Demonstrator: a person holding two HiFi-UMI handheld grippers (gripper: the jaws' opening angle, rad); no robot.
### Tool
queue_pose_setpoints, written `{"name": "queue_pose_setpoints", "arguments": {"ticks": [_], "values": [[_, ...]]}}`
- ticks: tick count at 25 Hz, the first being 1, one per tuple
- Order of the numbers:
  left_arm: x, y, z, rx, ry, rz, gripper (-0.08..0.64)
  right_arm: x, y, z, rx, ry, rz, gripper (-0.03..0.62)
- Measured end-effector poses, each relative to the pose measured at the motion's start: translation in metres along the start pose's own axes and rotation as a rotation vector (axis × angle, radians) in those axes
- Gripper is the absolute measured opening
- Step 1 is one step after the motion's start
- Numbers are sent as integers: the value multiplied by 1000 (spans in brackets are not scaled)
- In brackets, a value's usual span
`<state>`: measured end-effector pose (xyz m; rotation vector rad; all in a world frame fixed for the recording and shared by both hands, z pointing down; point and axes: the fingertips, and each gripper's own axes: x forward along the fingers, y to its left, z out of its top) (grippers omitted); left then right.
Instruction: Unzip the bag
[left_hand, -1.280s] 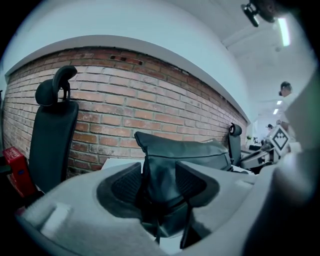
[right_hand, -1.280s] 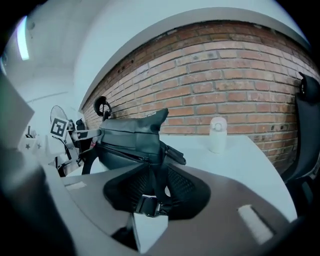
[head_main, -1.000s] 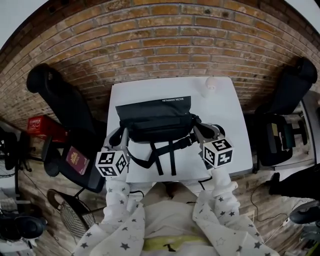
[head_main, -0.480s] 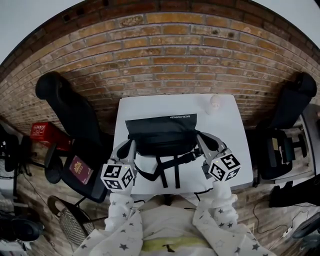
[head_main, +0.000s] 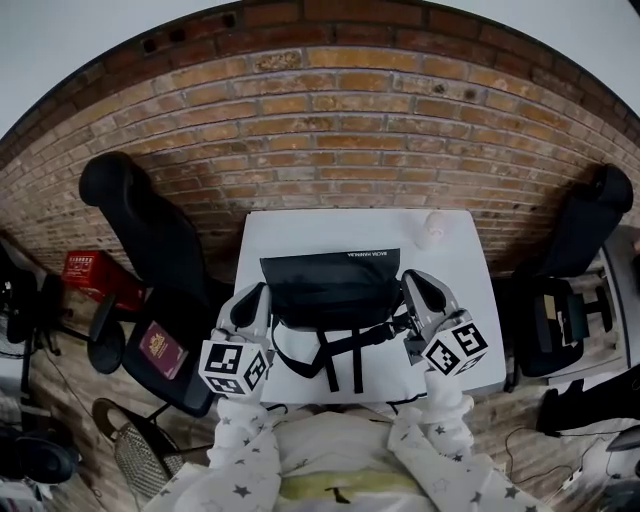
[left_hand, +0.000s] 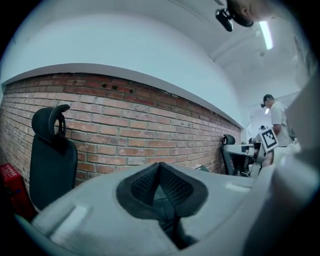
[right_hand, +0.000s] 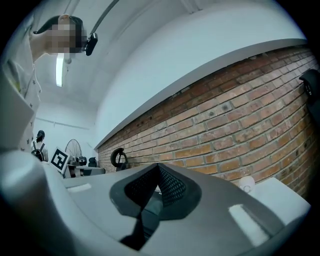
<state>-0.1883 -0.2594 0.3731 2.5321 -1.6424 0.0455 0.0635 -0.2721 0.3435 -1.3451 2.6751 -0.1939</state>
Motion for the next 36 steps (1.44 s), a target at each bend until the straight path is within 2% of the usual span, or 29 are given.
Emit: {"name": "queue_pose_setpoints", "arguments": {"ticks": [10,36], "values": [[-9,11,14,12,-58,54,-2,3,-6,7,-12,-42,-51,8],[-6,12,13,41,-58,73,-2,-1,-13,-2,-20,-39,-86,8]]}}
